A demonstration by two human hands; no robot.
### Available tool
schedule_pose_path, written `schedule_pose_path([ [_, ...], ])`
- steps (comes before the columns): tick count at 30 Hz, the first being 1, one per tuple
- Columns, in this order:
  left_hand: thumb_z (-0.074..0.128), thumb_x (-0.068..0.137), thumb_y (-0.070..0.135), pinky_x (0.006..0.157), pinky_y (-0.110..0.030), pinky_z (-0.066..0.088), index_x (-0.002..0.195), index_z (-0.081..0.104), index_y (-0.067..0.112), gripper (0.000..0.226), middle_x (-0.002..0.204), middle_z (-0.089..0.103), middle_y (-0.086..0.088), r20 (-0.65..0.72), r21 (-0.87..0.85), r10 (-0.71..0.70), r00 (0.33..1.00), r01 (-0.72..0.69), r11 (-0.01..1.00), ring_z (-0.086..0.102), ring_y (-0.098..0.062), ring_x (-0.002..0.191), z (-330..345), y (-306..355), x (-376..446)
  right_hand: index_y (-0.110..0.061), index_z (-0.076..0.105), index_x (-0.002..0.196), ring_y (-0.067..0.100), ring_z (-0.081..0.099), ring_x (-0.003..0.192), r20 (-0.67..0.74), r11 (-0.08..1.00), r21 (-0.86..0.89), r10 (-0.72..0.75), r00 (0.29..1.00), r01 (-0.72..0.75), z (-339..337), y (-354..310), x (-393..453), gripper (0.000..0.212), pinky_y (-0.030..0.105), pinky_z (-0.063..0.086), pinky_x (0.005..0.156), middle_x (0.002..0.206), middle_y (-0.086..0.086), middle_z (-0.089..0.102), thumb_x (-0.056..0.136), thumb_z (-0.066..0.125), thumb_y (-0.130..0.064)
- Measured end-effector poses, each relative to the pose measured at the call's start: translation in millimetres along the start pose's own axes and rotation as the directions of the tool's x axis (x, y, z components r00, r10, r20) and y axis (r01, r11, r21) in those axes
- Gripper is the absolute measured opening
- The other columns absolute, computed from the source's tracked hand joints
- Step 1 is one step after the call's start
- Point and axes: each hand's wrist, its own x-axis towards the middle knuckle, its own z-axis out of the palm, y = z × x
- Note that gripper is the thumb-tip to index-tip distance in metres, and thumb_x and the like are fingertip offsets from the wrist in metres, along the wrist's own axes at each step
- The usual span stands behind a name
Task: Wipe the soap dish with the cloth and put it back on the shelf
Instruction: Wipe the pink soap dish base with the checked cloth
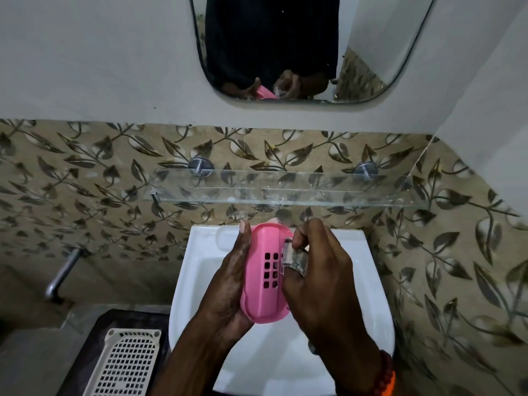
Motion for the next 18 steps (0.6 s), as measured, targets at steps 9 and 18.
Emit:
schedule_pose_path([
  [9,0.087,0.070,0.044,0.081,-0.038,0.062,0.103,0.078,0.005,0.052,0.101,0.076,-0.016,0.068,-0.104,-0.055,0.996,0.062,0.993,0.075,-0.027,0.095,18,-1,-1,-0.009,0.045,0.082,0.015,0.044,0.074,0.076,0.949,0.091,-0.309,0.948,0.302,-5,-9,12,0.036,0.016,0.036,0.067,0.083,-0.002,0.046,0.066,0.060,0.020],
  [18,0.082,0.074,0.047,0.064,-0.044,0.064,0.120,0.063,-0.009,0.075,0.092,0.072,-0.028,0.092,-0.248,-0.159,0.983,0.177,0.953,0.074,-0.039,0.076,17,12,-2,-0.012,0.049,0.082,0.026,0.052,0.081,0.173,0.903,0.085,-0.429,0.887,0.420,-7,-6,-11,0.018,0.042,0.049,0.069,0.087,0.005,0.053,0.071,0.050,0.003],
])
